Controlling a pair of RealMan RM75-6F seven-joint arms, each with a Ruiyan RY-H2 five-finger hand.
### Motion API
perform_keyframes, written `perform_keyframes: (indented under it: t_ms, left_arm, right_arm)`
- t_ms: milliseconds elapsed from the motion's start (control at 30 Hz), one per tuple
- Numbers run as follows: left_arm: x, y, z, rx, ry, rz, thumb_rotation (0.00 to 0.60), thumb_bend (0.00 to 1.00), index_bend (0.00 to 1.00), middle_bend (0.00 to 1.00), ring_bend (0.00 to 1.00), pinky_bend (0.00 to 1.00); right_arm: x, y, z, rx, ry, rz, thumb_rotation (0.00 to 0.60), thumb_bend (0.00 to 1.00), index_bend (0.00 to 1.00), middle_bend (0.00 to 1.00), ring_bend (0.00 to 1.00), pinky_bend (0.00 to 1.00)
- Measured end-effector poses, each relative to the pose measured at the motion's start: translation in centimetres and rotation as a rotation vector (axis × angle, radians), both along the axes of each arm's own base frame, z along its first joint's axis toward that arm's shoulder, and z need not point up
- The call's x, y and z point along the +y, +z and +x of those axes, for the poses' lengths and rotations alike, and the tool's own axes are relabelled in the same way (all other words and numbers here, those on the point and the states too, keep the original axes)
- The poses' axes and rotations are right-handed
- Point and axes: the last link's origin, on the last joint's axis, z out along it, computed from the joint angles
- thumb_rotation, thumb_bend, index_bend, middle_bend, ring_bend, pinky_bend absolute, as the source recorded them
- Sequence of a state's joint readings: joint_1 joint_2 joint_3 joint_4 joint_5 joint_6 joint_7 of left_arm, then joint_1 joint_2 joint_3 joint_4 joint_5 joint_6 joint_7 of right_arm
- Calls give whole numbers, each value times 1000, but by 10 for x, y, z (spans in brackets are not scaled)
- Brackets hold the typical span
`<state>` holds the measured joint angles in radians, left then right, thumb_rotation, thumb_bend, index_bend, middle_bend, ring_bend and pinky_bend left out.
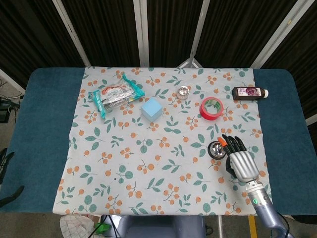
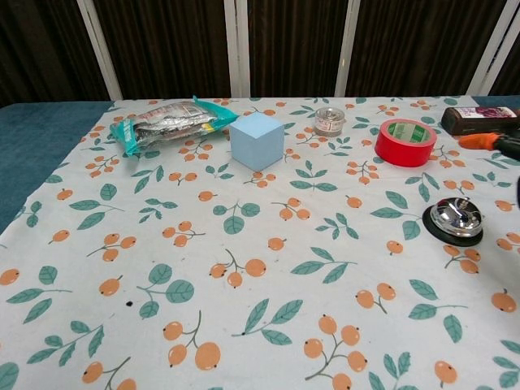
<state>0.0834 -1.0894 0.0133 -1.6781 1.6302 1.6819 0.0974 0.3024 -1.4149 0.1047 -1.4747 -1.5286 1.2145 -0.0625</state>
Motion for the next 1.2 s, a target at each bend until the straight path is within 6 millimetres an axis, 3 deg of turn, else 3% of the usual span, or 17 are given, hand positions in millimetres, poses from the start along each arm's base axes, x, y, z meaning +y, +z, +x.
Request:
perform_keyframes:
  t_ms: [233, 433, 733, 1200]
  left_arm:
    - [2, -1, 0, 4, 9, 3, 600, 295, 97, 0, 0, 90]
    - [4, -1, -1, 8, 19, 9, 600, 295, 97, 0, 0, 90]
    - [8, -5, -1, 24, 29, 5, 600, 295, 97, 0, 0, 90]
    - [12, -11, 0, 43, 40, -11, 600, 295, 97, 0, 0, 90]
  right_arm:
    - [-28, -30, 7, 10, -23, 52, 600, 926, 23, 0, 0, 0]
    - [-39, -47, 3, 18, -63, 72, 600, 927, 23, 0, 0, 0]
    - [-50, -61, -7, -9, -113, 96, 600, 926, 23, 0, 0, 0]
    - [-52, -79, -16, -6, -130, 144, 600, 926, 23, 0, 0, 0]
